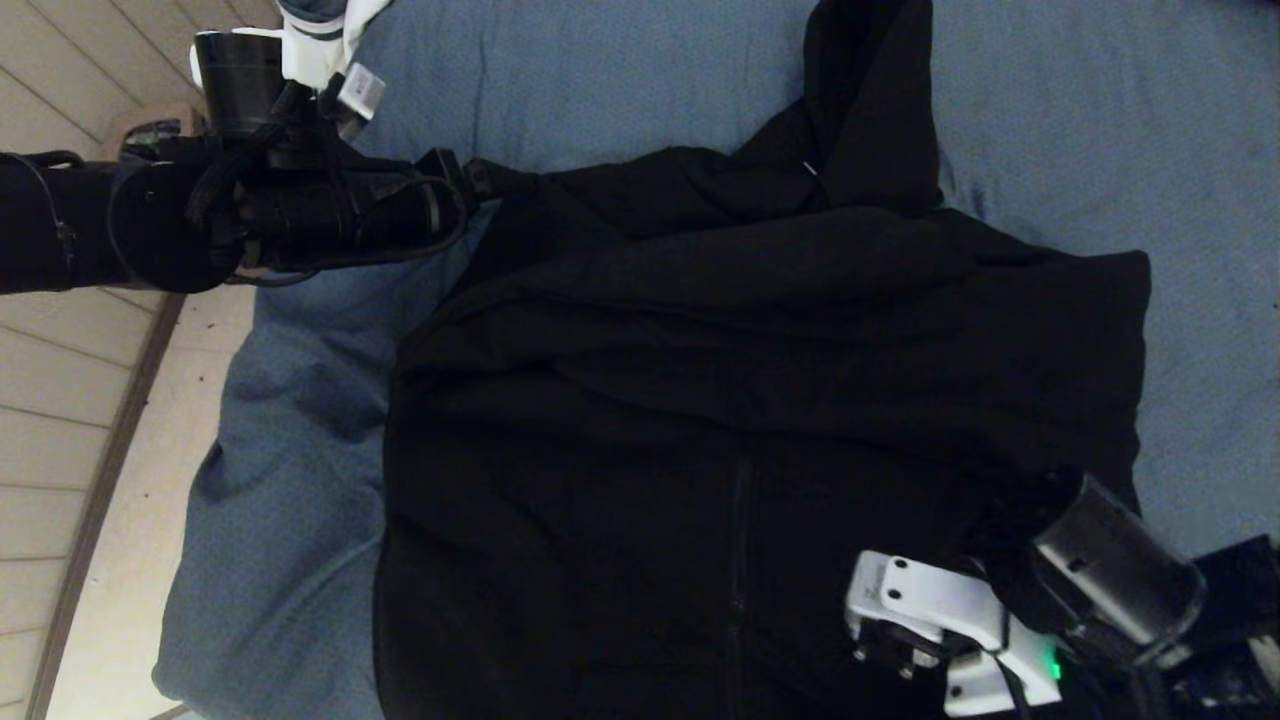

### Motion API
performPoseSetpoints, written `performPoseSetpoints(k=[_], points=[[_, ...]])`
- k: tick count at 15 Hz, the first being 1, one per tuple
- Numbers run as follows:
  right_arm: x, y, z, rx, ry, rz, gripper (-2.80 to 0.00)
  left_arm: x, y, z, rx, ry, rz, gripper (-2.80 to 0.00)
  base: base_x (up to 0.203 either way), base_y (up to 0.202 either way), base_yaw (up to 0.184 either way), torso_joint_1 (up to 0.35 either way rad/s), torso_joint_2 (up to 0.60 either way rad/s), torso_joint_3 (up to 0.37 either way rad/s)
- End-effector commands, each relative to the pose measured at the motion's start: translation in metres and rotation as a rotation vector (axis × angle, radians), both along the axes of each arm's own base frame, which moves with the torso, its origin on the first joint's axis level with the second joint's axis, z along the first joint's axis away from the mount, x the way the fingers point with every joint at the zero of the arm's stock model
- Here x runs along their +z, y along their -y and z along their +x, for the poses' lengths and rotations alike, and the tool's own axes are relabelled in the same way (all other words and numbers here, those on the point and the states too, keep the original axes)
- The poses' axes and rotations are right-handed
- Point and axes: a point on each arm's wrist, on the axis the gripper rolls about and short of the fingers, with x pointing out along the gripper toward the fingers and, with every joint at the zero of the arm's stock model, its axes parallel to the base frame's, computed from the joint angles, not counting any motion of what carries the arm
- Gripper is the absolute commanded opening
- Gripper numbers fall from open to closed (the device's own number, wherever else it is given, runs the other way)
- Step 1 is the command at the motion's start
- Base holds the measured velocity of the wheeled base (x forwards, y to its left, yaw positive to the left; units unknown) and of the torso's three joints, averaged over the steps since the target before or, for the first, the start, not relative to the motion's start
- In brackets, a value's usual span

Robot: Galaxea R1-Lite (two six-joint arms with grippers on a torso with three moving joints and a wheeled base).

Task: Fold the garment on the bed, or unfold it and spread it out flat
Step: Unfold the black sweatshirt

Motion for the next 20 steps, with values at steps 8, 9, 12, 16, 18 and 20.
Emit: performPoseSetpoints(k=[8, 9, 12, 16, 18, 20], points=[[-0.030, 0.034, -0.044, 0.070, -0.146, -0.062, -2.80, -0.011, 0.002, 0.025, 0.012, -0.023, 0.004, 0.00, 0.000, 0.000, 0.000, 0.000, 0.00, 0.000], [-0.027, 0.032, -0.042, 0.067, -0.133, -0.051, -2.80, -0.011, 0.001, 0.025, 0.014, -0.023, 0.004, 0.00, 0.000, 0.000, 0.000, 0.000, 0.00, 0.000], [0.008, 0.027, -0.026, 0.015, -0.006, 0.046, -2.80, -0.005, -0.002, 0.022, 0.021, -0.009, -0.001, 0.00, 0.000, 0.000, 0.000, 0.000, 0.00, 0.000], [0.089, 0.036, 0.012, -0.177, 0.251, 0.204, -2.80, 0.024, -0.018, 0.001, 0.046, 0.055, -0.031, 0.00, 0.000, 0.000, 0.000, 0.000, 0.00, 0.000], [0.120, 0.043, 0.037, -0.277, 0.349, 0.252, -2.80, 0.038, -0.023, -0.013, 0.052, 0.088, -0.040, 0.00, 0.000, 0.000, 0.000, 0.000, 0.00, 0.000], [0.140, 0.046, 0.069, -0.352, 0.429, 0.285, -2.80, 0.052, -0.028, -0.034, 0.050, 0.121, -0.049, 0.00, 0.000, 0.000, 0.000, 0.000, 0.00, 0.000]])
